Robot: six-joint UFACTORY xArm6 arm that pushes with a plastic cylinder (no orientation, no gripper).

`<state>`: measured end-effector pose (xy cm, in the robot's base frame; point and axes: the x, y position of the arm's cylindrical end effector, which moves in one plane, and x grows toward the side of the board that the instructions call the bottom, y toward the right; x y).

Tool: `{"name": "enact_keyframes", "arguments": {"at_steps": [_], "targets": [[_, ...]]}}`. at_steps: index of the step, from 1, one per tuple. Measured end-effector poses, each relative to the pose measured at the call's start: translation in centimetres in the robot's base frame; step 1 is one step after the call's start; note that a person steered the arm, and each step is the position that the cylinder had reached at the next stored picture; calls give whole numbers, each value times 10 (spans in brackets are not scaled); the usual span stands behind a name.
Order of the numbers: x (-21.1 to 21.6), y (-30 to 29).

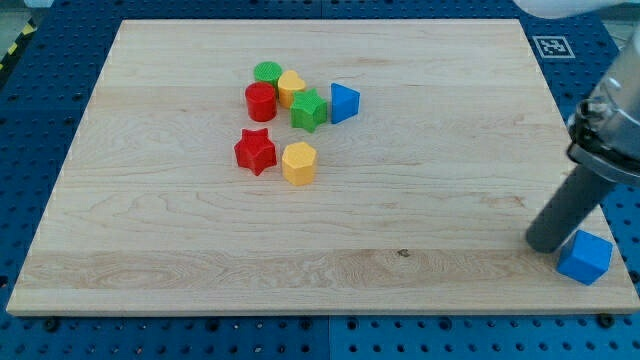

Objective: Push red star and yellow hexagon towards right

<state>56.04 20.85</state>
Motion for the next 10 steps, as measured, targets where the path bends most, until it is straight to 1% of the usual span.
{"name": "enact_keyframes", "arguments": {"at_steps": [1,2,3,4,5,6,8,9,10], "targets": [[-2,-60],[-3,-142],[-23,-246],[-67,-346],[-121,-396],[-129,-373],[-92,-253],[-89,-207],[-89,-191]]}}
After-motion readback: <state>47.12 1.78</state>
